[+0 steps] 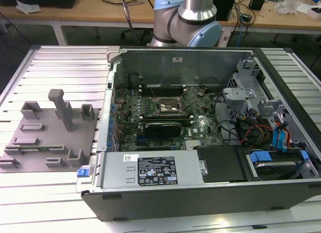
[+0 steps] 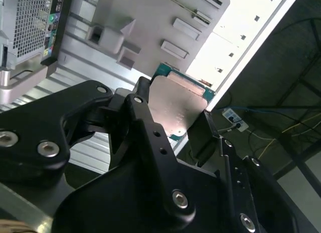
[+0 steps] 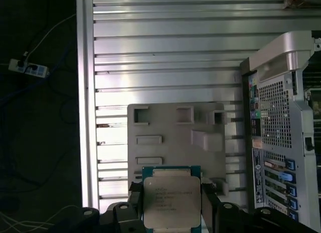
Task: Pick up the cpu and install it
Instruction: 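Pick up the cpu and move it towards the insertion slot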
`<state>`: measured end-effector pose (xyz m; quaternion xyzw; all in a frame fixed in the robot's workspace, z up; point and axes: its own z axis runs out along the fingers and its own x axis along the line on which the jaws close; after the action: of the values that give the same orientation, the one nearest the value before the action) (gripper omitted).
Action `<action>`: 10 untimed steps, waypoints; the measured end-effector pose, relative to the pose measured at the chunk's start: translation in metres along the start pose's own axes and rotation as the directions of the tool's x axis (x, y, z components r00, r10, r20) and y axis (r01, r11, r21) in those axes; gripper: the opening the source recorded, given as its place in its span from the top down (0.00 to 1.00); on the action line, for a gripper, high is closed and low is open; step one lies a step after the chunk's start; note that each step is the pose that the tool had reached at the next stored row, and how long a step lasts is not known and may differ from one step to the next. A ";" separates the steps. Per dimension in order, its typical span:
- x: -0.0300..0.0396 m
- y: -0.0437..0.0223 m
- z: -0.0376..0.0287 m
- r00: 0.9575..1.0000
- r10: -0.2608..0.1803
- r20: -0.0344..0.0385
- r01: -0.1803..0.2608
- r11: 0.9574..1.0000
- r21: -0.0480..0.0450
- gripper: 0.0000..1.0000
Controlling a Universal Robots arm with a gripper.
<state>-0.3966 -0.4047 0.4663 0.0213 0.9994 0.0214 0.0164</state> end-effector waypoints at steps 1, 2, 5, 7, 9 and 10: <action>-0.0040 0.0002 0.0001 1.000 0.000 0.000 0.000 1.000 0.000 0.45; -0.0073 0.0003 0.0003 1.000 0.000 0.000 0.000 1.000 0.000 0.45; -0.0178 0.0007 0.0006 1.000 0.000 0.000 0.000 1.000 0.000 0.45; -0.0299 0.0013 0.0011 1.000 0.000 0.000 0.000 1.000 0.000 0.45; -0.0409 0.0017 0.0014 1.000 0.000 0.000 0.000 1.000 0.000 0.45; -0.0450 0.0019 0.0015 1.000 0.000 0.000 0.000 1.000 0.000 0.45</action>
<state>-0.3515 -0.4048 0.4663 0.0213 0.9994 0.0213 0.0165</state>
